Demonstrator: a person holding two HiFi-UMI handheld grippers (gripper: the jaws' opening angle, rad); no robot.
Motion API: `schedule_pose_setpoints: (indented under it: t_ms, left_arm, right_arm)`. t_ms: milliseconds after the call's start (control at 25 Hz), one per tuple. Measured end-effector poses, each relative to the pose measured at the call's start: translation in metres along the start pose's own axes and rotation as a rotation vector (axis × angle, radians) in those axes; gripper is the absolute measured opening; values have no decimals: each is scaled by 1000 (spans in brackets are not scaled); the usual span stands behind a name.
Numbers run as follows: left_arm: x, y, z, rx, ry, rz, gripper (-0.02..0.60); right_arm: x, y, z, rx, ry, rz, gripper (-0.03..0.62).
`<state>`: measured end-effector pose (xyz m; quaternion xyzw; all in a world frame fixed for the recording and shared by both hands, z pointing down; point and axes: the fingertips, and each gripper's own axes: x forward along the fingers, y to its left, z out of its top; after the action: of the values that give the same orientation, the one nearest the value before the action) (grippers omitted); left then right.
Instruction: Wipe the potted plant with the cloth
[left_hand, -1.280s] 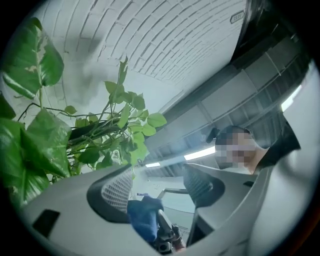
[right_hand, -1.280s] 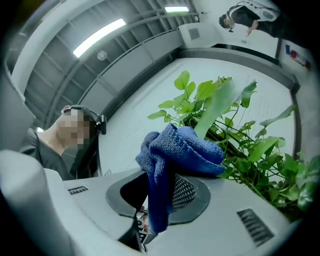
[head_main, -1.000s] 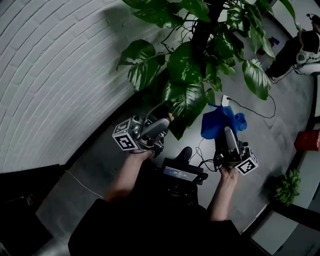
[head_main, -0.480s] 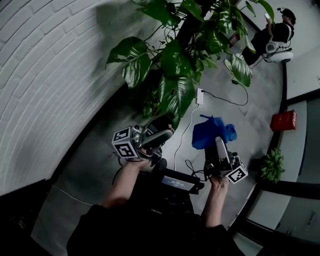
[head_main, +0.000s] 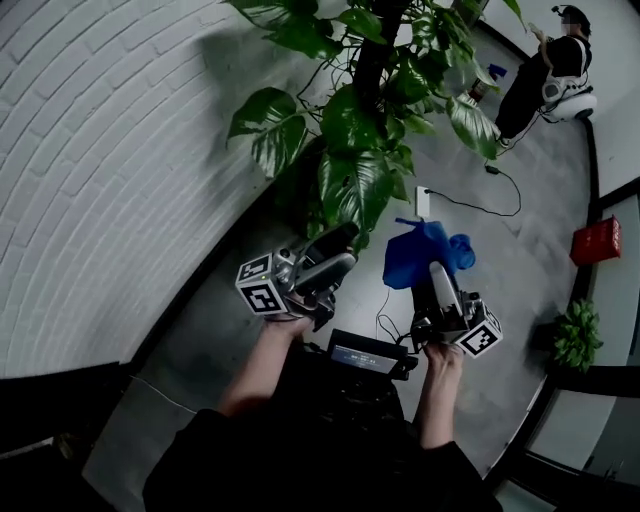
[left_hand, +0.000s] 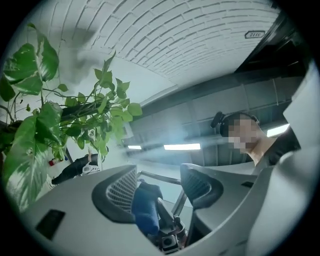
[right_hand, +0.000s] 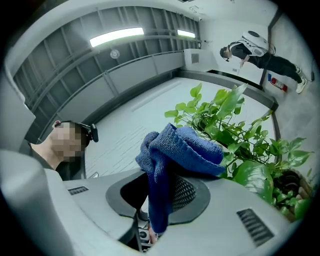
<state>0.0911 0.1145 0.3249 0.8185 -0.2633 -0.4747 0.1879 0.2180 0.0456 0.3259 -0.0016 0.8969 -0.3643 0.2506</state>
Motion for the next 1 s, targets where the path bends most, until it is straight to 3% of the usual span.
schedule_pose_setpoints:
  t_ms: [320, 480, 640, 1000]
  left_arm:
    - [34, -10, -38, 43, 42, 61, 275]
    - [47, -12, -58, 50, 73, 83, 274]
    - [58, -9, -75, 53, 91, 87, 273]
    - [67, -9, -85, 59, 108, 75, 259]
  right_arm:
    - [-33, 5, 30, 15, -23, 74, 106]
    - [-57, -4, 41, -25, -37, 53, 106]
    - [-65, -3, 49, 13, -54, 80, 106]
    - [-75, -8, 55, -46, -27, 43, 104]
